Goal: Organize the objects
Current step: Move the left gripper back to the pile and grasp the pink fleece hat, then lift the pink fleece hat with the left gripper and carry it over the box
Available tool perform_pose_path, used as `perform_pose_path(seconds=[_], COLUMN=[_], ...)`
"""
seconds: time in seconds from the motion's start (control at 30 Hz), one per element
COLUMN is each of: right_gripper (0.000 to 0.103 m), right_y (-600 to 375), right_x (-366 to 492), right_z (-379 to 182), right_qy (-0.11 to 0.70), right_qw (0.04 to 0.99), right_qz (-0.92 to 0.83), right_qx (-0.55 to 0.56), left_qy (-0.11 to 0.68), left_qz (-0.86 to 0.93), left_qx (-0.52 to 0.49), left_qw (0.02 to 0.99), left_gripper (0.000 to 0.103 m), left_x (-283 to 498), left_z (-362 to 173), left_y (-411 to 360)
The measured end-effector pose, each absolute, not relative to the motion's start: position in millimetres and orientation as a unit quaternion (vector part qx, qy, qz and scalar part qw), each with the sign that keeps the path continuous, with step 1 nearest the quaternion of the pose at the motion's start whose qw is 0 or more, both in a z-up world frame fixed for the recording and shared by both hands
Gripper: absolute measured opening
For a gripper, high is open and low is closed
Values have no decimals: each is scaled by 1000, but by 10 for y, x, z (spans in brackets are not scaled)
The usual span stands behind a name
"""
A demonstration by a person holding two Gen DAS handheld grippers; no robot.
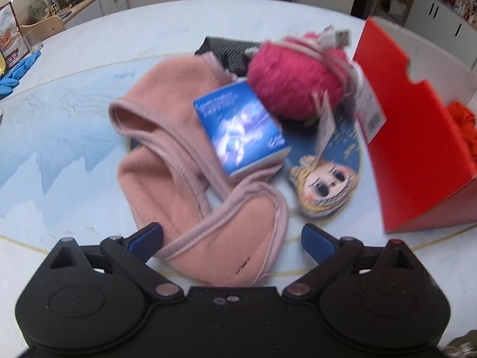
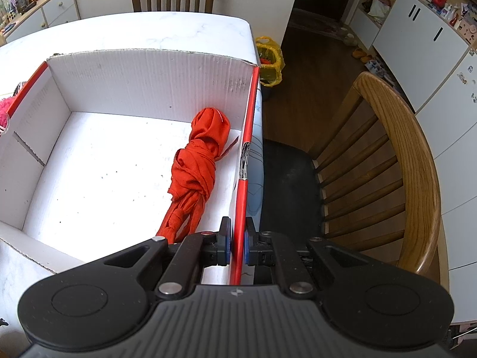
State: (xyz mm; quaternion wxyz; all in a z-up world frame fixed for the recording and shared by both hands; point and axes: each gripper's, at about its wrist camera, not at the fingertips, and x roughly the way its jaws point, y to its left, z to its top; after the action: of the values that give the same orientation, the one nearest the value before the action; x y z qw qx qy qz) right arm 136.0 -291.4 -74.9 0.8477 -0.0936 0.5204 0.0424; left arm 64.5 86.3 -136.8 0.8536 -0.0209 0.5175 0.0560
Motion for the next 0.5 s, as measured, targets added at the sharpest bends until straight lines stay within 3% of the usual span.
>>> perform_pose_path(seconds=[0.1,0.23,0.3,0.37,0.5], right_gripper=[8,8,8,8,8], right_y=[-2909,-2908,-2911,-2911,-2910], right_x=[1362,1363,1361,1359,1356], right_z=[-749,-748,-746,-746,-746], right_qy=[521,521,520,520,519], right_qw=[847,848,848,848,849], right_qz=[42,41,41,41,41], right_qx=[-94,-93,-92,-92,-92], left_qy=[510,502,497,495,484], left_qz=[62,80,86,94,103], left_qx=[-25,-30,-40,-40,-47], left_qw=[857,861,862,863,868], left_gripper=[94,77,67,44,24], left_x=[650,661,659,653,632], left_z=[-1367,-1327,-1294,-1257,-1134], left_y=[879,926,966,991,1034])
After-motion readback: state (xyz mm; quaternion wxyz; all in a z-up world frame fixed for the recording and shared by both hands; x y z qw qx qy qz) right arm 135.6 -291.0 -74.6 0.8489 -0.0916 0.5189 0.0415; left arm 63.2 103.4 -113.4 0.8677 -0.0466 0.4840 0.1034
